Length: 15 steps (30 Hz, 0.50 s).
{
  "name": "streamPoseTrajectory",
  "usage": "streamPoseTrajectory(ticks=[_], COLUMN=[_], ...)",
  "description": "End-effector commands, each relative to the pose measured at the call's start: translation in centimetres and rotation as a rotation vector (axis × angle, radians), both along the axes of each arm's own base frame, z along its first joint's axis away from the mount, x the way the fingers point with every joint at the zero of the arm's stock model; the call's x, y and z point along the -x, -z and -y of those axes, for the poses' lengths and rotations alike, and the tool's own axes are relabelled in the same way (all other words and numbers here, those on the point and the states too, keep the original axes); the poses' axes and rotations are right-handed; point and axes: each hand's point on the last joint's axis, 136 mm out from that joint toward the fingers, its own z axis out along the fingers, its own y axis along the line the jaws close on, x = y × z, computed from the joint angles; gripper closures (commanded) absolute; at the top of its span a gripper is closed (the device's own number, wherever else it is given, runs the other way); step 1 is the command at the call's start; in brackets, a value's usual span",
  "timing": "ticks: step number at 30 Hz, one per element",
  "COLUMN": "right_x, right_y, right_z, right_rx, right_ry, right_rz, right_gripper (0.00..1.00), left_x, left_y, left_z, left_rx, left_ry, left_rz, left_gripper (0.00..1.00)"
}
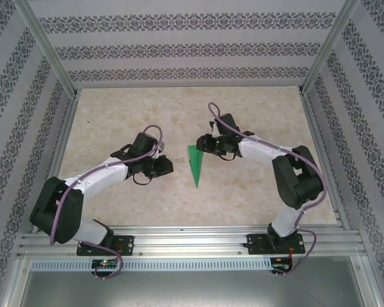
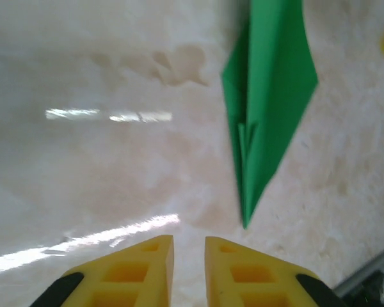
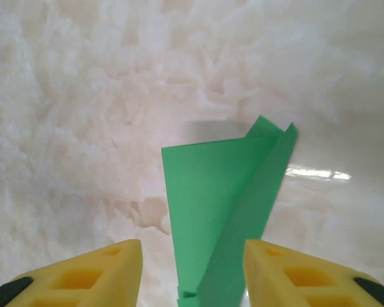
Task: Fold a paper plane with a square sheet of paper (fold left side to right side)
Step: Fold the wing for the fifth time at the center of the table, then move the paper plane to the center of the table.
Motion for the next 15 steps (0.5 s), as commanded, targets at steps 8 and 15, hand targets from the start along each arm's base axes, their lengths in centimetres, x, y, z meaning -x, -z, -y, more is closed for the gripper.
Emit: streamPoseTrajectory(ticks=[8, 15], right_x=[4.8, 6.4], right_y=[-0.8, 0.9], right_z=[-0.8, -5.4], right_rx=[0.347, 0.482], right_ry=[-0.094, -0.226], right_rz=[0.011, -0.003], right_gripper=[0.52, 0.53], left_x=[-3.2, -2.3], left_y=[-2.1, -2.8], left_z=[-6.3, -9.3], left_rx=[-0.196, -0.254], left_ry=[-0.328, -0.447], left_rz=[0.184, 0.229], left_gripper=[0.43, 0.16])
